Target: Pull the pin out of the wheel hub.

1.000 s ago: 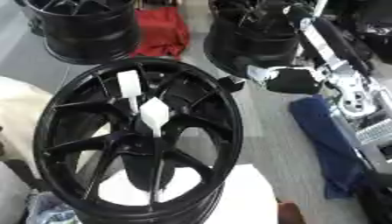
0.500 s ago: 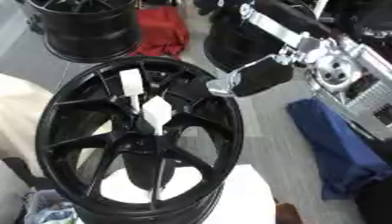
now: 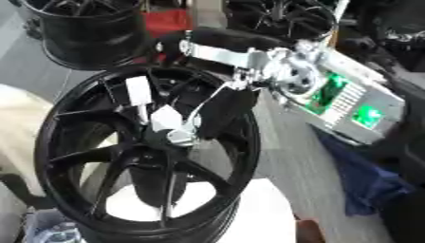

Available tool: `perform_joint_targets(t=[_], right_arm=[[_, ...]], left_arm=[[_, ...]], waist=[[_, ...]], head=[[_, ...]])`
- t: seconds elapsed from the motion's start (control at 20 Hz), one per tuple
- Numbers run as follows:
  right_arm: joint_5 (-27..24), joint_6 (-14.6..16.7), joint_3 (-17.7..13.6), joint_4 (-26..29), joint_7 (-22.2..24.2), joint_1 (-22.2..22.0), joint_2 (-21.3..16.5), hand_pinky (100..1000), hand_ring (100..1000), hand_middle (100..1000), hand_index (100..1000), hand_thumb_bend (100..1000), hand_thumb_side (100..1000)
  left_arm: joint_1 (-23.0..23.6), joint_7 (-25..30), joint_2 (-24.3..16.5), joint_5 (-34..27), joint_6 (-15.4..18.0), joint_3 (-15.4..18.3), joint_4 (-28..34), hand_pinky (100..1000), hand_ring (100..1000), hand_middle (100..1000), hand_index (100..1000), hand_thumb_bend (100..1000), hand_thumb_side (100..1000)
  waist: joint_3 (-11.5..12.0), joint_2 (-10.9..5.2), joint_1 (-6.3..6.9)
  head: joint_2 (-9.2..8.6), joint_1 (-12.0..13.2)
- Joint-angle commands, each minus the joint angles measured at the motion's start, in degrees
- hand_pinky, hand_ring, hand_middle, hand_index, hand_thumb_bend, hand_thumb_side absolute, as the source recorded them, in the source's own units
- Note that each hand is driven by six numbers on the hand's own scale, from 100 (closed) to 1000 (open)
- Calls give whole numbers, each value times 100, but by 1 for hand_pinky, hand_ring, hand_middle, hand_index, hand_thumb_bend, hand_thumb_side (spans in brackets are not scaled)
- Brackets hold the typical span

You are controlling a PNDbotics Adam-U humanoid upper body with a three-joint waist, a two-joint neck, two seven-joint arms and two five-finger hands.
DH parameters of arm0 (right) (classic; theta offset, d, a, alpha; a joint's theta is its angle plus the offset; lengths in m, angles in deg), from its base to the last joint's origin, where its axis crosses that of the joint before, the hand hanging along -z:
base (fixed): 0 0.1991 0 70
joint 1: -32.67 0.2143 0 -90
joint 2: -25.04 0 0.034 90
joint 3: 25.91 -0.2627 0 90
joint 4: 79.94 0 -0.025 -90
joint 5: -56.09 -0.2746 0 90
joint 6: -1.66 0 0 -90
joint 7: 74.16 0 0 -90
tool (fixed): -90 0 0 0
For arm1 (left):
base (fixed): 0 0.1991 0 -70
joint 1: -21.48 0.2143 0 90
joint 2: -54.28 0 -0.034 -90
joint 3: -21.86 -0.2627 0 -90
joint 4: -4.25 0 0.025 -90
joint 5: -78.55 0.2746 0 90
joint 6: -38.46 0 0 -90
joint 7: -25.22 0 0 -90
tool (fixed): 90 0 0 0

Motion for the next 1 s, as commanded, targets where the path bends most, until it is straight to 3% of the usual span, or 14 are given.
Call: perform_joint_targets(t=[0.05, 0.35, 1.0], right_arm=[[165, -186, 328, -298, 264, 279, 250, 907, 900, 890, 967, 584, 350], [620, 5, 403, -761, 736, 391, 511, 918, 910, 896, 969, 585, 359], [1647, 587, -31, -2177, 1764, 508, 934, 976, 956, 916, 970, 606, 343]], left_arm=[[-31, 20, -105, 4, 13, 67, 50, 581, 574, 650, 863, 100, 896], [-22, 20, -86, 17, 18, 75, 37, 581, 574, 650, 863, 100, 897], [-18, 20, -67, 33, 42, 67, 17, 582, 574, 651, 863, 100, 898]], waist=[[-24, -64, 47], [-38, -67, 55], [-38, -56, 72]], head=[[33, 51], [30, 60], [16, 44]])
